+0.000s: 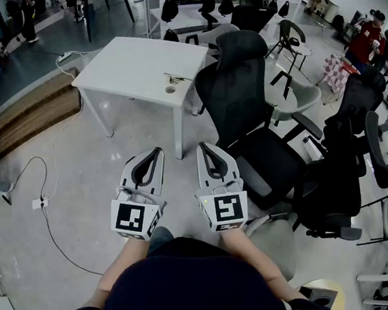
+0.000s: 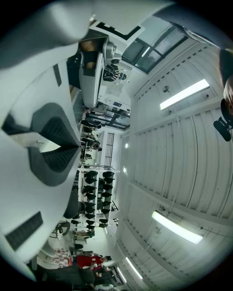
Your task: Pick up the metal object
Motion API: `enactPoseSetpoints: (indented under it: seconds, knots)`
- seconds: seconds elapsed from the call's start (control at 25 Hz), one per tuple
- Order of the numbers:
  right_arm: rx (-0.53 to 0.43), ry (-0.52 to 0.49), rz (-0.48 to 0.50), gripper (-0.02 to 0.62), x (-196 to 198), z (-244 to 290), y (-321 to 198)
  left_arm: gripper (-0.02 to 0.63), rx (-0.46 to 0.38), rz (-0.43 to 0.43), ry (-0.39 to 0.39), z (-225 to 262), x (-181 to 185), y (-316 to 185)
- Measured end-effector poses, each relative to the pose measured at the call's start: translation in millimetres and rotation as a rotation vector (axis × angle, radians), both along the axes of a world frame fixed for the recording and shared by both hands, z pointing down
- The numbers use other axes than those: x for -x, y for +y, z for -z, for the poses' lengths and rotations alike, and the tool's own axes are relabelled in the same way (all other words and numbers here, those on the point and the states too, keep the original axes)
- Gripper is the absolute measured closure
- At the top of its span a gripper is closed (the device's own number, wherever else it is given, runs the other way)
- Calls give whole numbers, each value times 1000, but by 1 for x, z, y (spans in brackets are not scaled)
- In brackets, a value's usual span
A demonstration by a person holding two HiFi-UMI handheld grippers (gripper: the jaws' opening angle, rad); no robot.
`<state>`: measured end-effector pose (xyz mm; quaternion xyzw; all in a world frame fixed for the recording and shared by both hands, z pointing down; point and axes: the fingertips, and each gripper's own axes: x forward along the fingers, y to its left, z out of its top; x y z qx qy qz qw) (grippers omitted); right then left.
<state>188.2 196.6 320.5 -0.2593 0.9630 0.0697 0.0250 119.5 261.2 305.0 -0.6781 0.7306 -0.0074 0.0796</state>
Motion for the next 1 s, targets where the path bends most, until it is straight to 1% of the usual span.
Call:
enactPoseSetpoints:
  seconds: [0.28,0.52,0.72,0.76,0.84,1.0]
  knots:
    - [4,-16,8,569,8,2,-11,583,14,-13,17,-2,9,-13]
    - [6,18,3,568,31,-12,-34,581,13,-28,38,-14,43,-40]
    - [22,31,-21,568,67,-23,-76,580,31,-61,22,-27,89,-85]
    - [25,34,-23,568,77,-24,-86,568,41,-70,17,-30,101,-96]
    - [33,39,-29,568,101,-26,-106,483,61,-88,9,-33,125,-120]
    - [38,47,-55,568,150,-23,-143,459,79,-110,-5,-35,179,-161]
